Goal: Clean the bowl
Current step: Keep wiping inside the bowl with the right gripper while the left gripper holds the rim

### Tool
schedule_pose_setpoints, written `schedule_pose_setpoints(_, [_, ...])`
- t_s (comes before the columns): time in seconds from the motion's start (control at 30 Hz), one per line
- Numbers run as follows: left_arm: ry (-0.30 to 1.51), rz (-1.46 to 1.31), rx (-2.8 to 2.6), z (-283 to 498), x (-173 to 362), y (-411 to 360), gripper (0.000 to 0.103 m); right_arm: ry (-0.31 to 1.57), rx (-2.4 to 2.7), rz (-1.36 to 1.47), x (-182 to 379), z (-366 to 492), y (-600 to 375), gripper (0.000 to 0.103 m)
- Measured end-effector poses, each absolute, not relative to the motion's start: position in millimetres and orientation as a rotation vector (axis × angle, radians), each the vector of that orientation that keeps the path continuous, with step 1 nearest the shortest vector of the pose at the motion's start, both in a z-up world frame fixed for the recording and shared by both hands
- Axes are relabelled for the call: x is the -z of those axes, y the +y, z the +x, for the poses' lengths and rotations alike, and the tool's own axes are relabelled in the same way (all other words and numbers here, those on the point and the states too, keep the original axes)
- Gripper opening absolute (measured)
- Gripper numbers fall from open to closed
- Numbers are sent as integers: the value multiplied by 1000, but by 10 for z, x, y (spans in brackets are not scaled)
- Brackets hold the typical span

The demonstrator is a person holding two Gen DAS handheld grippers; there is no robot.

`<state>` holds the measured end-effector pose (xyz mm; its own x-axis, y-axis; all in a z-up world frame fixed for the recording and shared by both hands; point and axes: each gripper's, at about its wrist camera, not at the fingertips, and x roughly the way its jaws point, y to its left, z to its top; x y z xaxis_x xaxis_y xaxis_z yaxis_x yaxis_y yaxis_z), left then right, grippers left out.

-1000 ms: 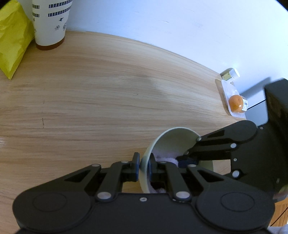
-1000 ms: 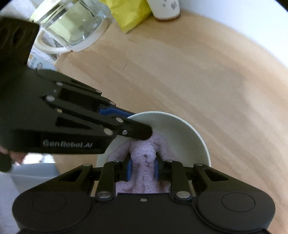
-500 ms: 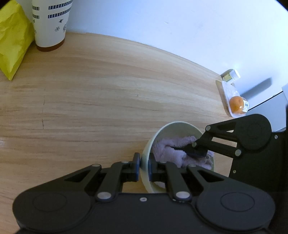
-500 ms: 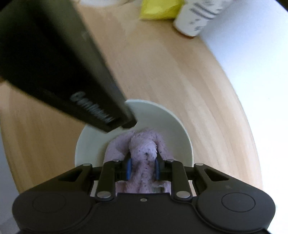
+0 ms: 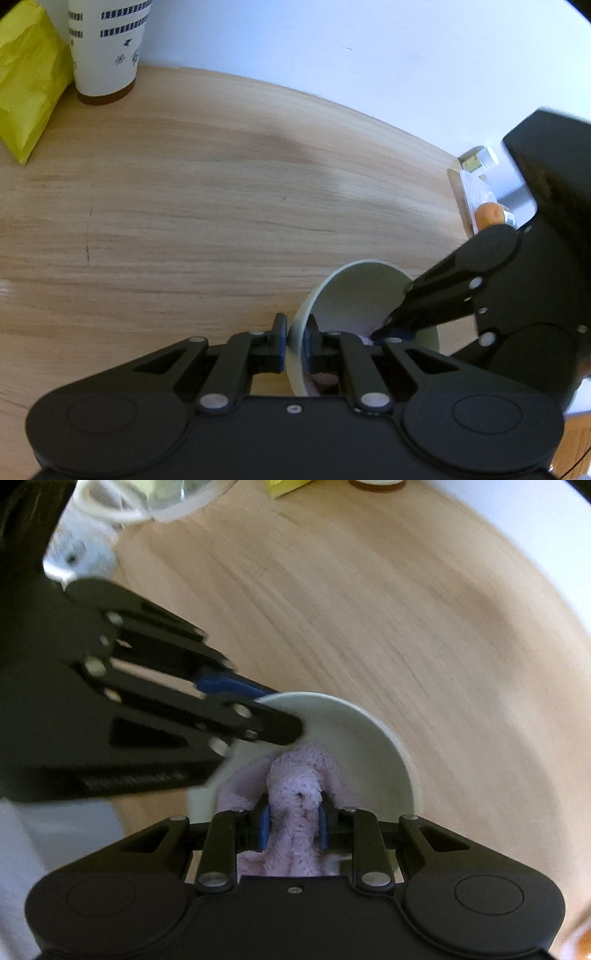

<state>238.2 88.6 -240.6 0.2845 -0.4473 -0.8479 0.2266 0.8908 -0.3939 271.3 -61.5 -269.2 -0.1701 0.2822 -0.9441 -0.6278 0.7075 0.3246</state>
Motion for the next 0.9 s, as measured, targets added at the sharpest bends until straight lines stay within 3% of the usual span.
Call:
schedule_pose_setpoints(0.5, [1207, -223, 455, 2415, 2411, 877, 9, 1587, -854, 238, 2406, 2816, -1284, 29])
schedule_pose_setpoints(0.7, [1213, -223, 466, 2427, 2419, 884, 9, 1516, -792, 27, 2482, 2675, -935, 30])
schedule_pose_setpoints(0.9, [1219, -199, 485, 2424, 2411, 881, 8, 1400, -744, -457, 2539, 2296, -638, 27])
